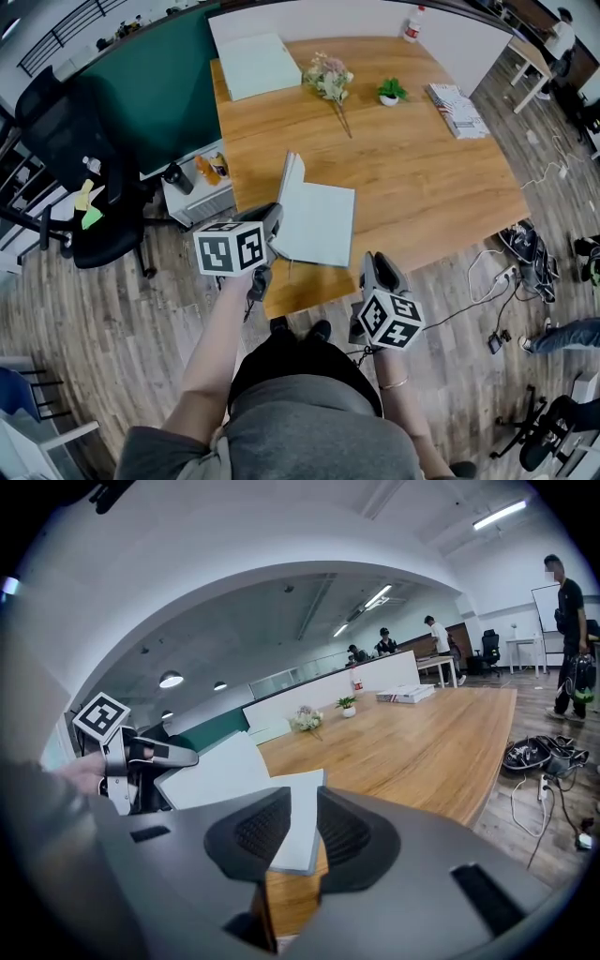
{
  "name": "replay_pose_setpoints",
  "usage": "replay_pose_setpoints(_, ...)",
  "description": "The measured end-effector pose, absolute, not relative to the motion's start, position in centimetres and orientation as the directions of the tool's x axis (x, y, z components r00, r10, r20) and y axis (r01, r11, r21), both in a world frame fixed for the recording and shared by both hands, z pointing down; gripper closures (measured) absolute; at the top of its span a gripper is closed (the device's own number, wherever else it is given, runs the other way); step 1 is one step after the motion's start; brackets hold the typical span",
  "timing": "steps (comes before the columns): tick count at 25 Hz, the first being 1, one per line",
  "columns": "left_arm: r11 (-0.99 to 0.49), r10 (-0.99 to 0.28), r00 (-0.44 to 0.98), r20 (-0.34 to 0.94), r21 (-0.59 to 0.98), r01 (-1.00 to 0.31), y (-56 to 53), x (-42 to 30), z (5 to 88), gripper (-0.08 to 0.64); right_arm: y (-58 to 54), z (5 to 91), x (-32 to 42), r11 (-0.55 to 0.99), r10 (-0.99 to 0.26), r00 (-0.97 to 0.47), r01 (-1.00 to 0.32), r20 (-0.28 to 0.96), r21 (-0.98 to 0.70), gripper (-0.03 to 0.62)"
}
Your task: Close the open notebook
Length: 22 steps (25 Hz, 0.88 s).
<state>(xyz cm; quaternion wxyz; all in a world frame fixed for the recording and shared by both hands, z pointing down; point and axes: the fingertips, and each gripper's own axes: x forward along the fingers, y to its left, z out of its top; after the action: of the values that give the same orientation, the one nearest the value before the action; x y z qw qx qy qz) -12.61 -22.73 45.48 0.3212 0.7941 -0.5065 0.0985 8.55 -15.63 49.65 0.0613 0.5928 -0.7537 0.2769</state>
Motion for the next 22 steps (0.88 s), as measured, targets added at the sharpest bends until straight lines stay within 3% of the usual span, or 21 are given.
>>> replay_pose_setpoints(22,-0.426,-0.646,0.534,0.546,0.323,-0.845,-22.5,-2.9,47.3,0.512,-13.4,50.0,12.3,0.073,-0.874,-0.224,-0.937,0.430,-0.341,0.503)
